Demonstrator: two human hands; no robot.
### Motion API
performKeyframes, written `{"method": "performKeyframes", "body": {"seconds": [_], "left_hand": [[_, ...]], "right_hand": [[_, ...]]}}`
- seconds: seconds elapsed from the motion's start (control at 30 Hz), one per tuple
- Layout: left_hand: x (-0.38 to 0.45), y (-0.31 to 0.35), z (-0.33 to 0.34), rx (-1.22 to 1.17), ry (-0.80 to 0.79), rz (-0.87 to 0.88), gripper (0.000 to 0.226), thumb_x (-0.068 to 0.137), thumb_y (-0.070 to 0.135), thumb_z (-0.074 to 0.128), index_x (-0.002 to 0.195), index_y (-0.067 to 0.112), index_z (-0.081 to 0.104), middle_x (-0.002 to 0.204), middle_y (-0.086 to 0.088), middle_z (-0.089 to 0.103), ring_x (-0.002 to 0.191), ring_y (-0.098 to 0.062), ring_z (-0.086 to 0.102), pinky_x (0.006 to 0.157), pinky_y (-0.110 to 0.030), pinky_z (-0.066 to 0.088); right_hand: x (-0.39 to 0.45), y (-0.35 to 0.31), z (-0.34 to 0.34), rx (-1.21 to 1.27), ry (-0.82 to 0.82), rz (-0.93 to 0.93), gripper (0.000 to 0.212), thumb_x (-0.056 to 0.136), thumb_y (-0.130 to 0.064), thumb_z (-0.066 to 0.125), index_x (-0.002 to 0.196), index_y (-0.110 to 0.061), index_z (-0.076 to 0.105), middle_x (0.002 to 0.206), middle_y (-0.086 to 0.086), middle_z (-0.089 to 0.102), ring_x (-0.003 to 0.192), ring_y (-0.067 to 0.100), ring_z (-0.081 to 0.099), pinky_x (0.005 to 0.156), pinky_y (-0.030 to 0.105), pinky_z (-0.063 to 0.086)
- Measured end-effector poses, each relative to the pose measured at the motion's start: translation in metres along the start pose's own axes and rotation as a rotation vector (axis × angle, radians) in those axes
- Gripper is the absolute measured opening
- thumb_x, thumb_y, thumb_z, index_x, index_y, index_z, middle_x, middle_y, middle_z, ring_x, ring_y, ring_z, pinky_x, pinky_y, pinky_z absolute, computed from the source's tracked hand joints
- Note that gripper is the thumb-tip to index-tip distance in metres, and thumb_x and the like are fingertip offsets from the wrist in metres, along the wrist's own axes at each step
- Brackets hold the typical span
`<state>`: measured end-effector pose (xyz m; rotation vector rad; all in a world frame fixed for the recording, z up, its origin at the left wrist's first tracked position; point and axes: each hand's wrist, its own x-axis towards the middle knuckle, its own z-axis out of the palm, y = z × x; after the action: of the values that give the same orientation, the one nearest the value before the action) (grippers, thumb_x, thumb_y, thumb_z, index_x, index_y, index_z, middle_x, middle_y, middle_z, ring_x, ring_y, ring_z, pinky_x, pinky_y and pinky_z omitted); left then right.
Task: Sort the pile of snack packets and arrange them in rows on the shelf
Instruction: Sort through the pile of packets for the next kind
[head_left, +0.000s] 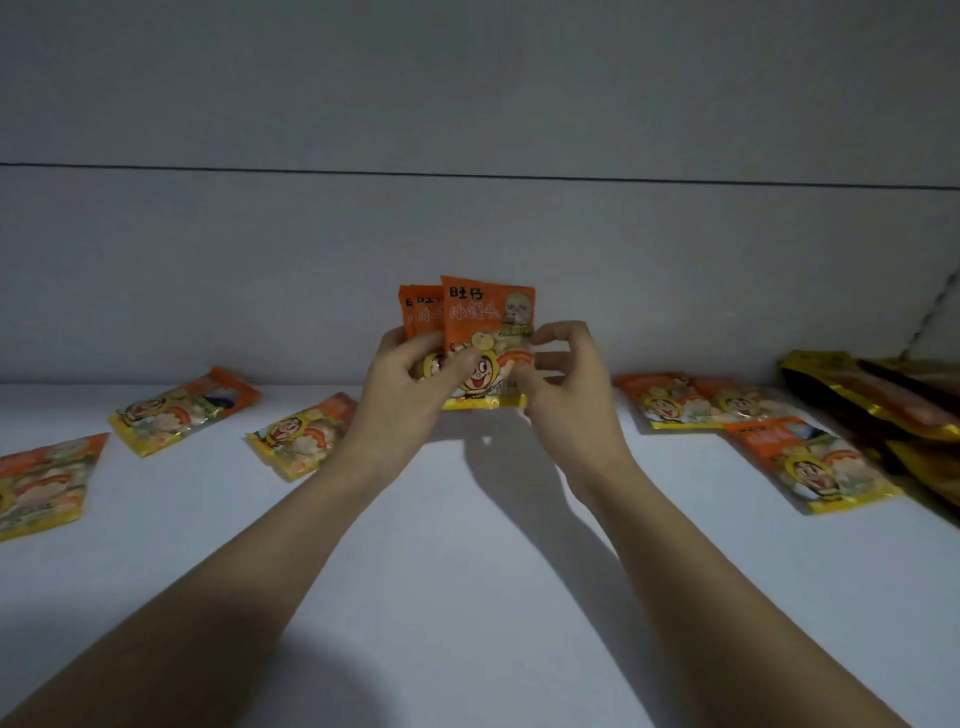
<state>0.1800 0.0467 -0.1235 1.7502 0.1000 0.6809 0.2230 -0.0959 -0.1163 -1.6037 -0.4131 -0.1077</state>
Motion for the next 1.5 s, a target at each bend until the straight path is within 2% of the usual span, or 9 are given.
{"method": "performKeyframes", "body": {"seconds": [0.17, 0.33, 0.57, 0.7, 1.03, 1.17, 1.3, 1.4, 1.5], "left_hand": [[-0.026, 0.008, 0.046, -0.3, -0.055, -0.364, 0.021, 0.101, 0.027, 0.057, 0.114, 0.021, 0.072, 0.109, -0.004, 0.075, 0.092, -0.023, 0.075, 0.08, -0.036, 0.061], [-0.039, 0.012, 0.1, -0.328, -0.031, -0.405, 0.028, 0.099, 0.004, 0.051, 0.112, 0.021, 0.069, 0.113, -0.004, 0.069, 0.091, -0.022, 0.072, 0.065, -0.027, 0.06], [-0.05, 0.008, 0.115, -0.246, -0.023, -0.242, 0.032, 0.098, -0.001, 0.056, 0.1, 0.026, 0.071, 0.131, -0.009, 0.05, 0.098, -0.021, 0.069, 0.056, -0.02, 0.056], [-0.05, 0.008, 0.11, -0.343, -0.014, -0.273, 0.036, 0.096, -0.002, 0.055, 0.099, 0.03, 0.071, 0.131, -0.012, 0.059, 0.094, -0.027, 0.073, 0.054, -0.021, 0.055], [-0.052, 0.012, 0.11, -0.306, -0.092, -0.253, 0.032, 0.098, 0.009, 0.061, 0.109, 0.037, 0.07, 0.131, -0.006, 0.059, 0.091, -0.023, 0.075, 0.066, -0.032, 0.061], [-0.057, 0.02, 0.107, -0.345, -0.147, -0.238, 0.033, 0.097, 0.005, 0.062, 0.113, 0.033, 0.067, 0.119, -0.005, 0.068, 0.077, -0.026, 0.077, 0.062, -0.035, 0.054], [-0.074, 0.032, 0.109, -0.307, -0.249, -0.204, 0.046, 0.091, 0.009, 0.072, 0.123, 0.039, 0.06, 0.116, 0.002, 0.069, 0.077, -0.033, 0.075, 0.064, -0.045, 0.055], [-0.077, 0.043, 0.113, -0.289, -0.367, -0.252, 0.068, 0.086, 0.019, 0.078, 0.139, 0.045, 0.044, 0.12, 0.006, 0.066, 0.081, -0.032, 0.075, 0.056, -0.038, 0.056], [-0.062, 0.053, 0.123, -0.344, -0.298, -0.257, 0.048, 0.095, 0.019, 0.067, 0.137, 0.034, 0.048, 0.122, 0.005, 0.068, 0.101, -0.023, 0.071, 0.055, -0.025, 0.055]], "right_hand": [[-0.027, 0.005, -0.092, -0.288, 0.113, 0.034, 0.022, 0.091, -0.005, 0.065, 0.102, -0.021, 0.055, 0.097, -0.003, 0.065, 0.087, 0.016, 0.066, 0.076, 0.041, 0.057], [-0.035, 0.006, -0.149, -0.559, 0.128, 0.18, 0.018, 0.09, -0.005, 0.063, 0.1, -0.018, 0.056, 0.088, 0.001, 0.065, 0.083, 0.023, 0.063, 0.069, 0.036, 0.049], [-0.059, 0.013, -0.15, -1.259, -0.047, -0.097, 0.036, 0.1, -0.035, 0.048, 0.134, -0.028, 0.056, 0.143, -0.002, 0.047, 0.13, 0.026, 0.04, 0.104, 0.043, 0.035], [-0.064, 0.026, -0.154, -1.251, -0.196, -0.082, 0.039, 0.103, -0.033, 0.039, 0.14, -0.029, 0.053, 0.144, -0.008, 0.05, 0.133, 0.023, 0.04, 0.108, 0.039, 0.036], [-0.058, 0.027, -0.151, -1.25, -0.228, 0.004, 0.046, 0.108, -0.036, 0.025, 0.152, -0.027, 0.035, 0.157, -0.005, 0.034, 0.144, 0.023, 0.026, 0.116, 0.04, 0.023], [-0.055, 0.024, -0.146, -0.983, -0.036, -0.127, 0.04, 0.105, -0.03, 0.038, 0.141, -0.015, 0.048, 0.141, 0.006, 0.051, 0.129, 0.026, 0.043, 0.106, 0.039, 0.036], [-0.056, 0.001, -0.14, -0.572, 0.049, -0.027, 0.042, 0.095, -0.028, 0.062, 0.134, -0.023, 0.048, 0.116, -0.003, 0.063, 0.103, 0.018, 0.063, 0.085, 0.045, 0.055], [-0.059, -0.012, -0.151, -0.554, 0.074, -0.035, 0.041, 0.091, -0.011, 0.066, 0.126, -0.025, 0.051, 0.105, -0.011, 0.061, 0.097, 0.011, 0.064, 0.078, 0.036, 0.057], [-0.044, -0.026, -0.179, -0.554, 0.155, -0.015, 0.041, 0.09, -0.004, 0.065, 0.125, -0.022, 0.053, 0.102, -0.013, 0.061, 0.098, 0.013, 0.064, 0.081, 0.038, 0.056]]}}
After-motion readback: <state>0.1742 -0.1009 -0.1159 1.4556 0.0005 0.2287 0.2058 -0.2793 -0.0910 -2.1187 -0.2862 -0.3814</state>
